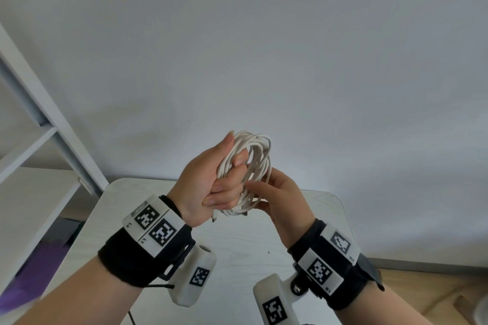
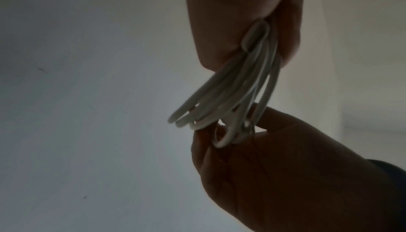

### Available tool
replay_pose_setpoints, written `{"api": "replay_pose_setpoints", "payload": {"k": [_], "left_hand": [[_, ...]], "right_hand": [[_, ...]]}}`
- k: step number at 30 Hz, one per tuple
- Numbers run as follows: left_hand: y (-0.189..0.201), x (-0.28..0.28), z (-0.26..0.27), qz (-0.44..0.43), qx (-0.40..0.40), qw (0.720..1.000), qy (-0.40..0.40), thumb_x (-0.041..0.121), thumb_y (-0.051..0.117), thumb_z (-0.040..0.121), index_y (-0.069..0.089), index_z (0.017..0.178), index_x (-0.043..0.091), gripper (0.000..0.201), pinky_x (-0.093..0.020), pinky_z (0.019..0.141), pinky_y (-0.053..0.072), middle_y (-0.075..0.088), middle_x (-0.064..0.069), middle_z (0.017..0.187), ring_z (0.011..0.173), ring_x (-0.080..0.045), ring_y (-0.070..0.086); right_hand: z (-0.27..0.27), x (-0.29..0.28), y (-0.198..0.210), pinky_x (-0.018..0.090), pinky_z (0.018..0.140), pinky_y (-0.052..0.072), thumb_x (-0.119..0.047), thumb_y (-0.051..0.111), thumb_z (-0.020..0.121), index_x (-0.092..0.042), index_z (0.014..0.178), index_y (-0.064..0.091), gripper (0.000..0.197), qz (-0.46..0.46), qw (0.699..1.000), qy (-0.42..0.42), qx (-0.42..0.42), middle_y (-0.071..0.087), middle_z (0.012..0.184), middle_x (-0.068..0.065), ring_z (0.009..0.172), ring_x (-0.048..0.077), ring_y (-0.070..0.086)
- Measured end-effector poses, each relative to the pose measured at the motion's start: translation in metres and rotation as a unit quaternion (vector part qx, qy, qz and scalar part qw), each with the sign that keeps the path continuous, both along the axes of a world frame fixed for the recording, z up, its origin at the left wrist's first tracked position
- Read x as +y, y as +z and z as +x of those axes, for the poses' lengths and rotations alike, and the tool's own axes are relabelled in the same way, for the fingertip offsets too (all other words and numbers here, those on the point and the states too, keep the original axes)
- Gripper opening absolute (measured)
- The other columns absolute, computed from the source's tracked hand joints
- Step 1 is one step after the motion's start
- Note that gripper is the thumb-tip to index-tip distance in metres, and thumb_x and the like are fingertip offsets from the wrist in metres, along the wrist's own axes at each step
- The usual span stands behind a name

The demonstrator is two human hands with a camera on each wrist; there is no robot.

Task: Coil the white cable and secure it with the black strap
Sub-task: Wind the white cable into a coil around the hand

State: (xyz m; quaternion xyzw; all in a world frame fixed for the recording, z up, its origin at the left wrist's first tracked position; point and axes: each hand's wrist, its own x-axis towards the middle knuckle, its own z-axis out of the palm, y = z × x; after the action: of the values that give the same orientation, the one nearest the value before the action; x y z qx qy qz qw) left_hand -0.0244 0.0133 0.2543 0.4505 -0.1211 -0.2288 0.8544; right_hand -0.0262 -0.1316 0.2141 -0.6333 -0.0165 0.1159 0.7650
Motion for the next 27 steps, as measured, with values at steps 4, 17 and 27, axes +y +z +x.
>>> {"api": "replay_pose_setpoints", "payload": {"k": [4, 17, 27], "left_hand": [[0.001, -0.004, -0.003, -0.024, 0.010, 1.000, -0.007, 0.050, 0.037, 0.087, 0.045, 0.065, 0.015, 0.043, -0.011, 0.031, 0.018, 0.032, 0.009, 0.032, 0.021, -0.002, 0.022], [-0.012, -0.013, -0.011, -0.053, -0.003, 0.997, 0.062, 0.055, 0.030, 0.088, 0.045, 0.061, 0.018, 0.048, -0.016, 0.031, 0.023, 0.030, 0.010, 0.034, 0.024, -0.002, 0.022], [-0.039, -0.022, -0.020, -0.004, 0.050, 0.971, 0.233, 0.063, 0.029, 0.083, 0.034, 0.059, 0.018, 0.051, -0.030, 0.071, 0.035, 0.034, 0.004, 0.054, 0.057, -0.013, 0.038]], "right_hand": [[-0.005, 0.007, 0.000, 0.026, 0.061, 0.045, -0.001, 0.043, 0.086, -0.010, 0.097, 0.058, 0.021, 0.044, 0.999, 0.003, 0.031, 0.058, 0.080, 0.011, 0.069, 0.017, 0.054], [-0.003, 0.020, -0.012, 0.046, 0.076, 0.036, -0.039, 0.047, 0.089, 0.002, 0.106, 0.051, 0.046, 0.111, 0.990, -0.058, 0.064, 0.046, 0.094, 0.018, 0.085, 0.033, 0.041], [0.011, 0.014, -0.007, 0.029, 0.050, 0.037, -0.022, 0.047, 0.093, -0.014, 0.076, 0.043, 0.020, -0.152, 0.979, -0.109, -0.077, 0.042, 0.060, 0.001, 0.051, 0.015, 0.040]]}}
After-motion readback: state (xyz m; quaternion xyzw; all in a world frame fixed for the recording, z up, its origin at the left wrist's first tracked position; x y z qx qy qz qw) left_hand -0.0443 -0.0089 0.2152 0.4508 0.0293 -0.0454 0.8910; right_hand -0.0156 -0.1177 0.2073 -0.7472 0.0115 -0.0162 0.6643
